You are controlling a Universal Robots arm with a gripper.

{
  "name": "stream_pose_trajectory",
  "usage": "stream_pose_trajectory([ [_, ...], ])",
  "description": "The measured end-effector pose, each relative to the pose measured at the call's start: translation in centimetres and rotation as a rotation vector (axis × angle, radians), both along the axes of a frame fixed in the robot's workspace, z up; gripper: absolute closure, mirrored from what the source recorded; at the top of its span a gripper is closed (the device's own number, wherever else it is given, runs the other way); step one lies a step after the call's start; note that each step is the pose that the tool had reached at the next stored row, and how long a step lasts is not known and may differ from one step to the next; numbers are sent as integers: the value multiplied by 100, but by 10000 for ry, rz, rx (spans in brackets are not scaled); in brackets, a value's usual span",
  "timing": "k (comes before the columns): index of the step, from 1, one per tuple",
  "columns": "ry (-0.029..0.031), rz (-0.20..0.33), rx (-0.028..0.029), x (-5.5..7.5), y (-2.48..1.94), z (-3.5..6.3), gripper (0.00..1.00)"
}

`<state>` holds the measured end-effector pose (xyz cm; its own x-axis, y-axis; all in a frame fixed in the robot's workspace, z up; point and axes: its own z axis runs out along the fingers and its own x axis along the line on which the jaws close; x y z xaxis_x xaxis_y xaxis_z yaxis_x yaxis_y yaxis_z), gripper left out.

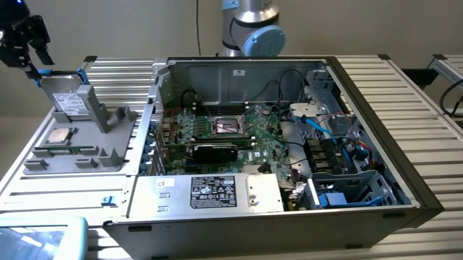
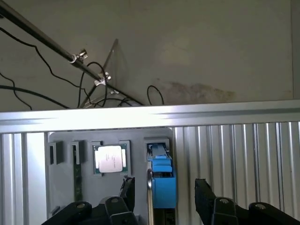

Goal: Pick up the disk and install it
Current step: 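Pick up the disk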

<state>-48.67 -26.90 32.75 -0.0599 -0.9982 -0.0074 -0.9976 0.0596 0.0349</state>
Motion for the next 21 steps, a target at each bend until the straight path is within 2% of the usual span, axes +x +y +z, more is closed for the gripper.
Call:
stream_pose_trajectory([
  [12, -1, 0, 1, 33, -31, -218, 38],
  [21, 0, 2, 1, 58, -32, -375, 38],
])
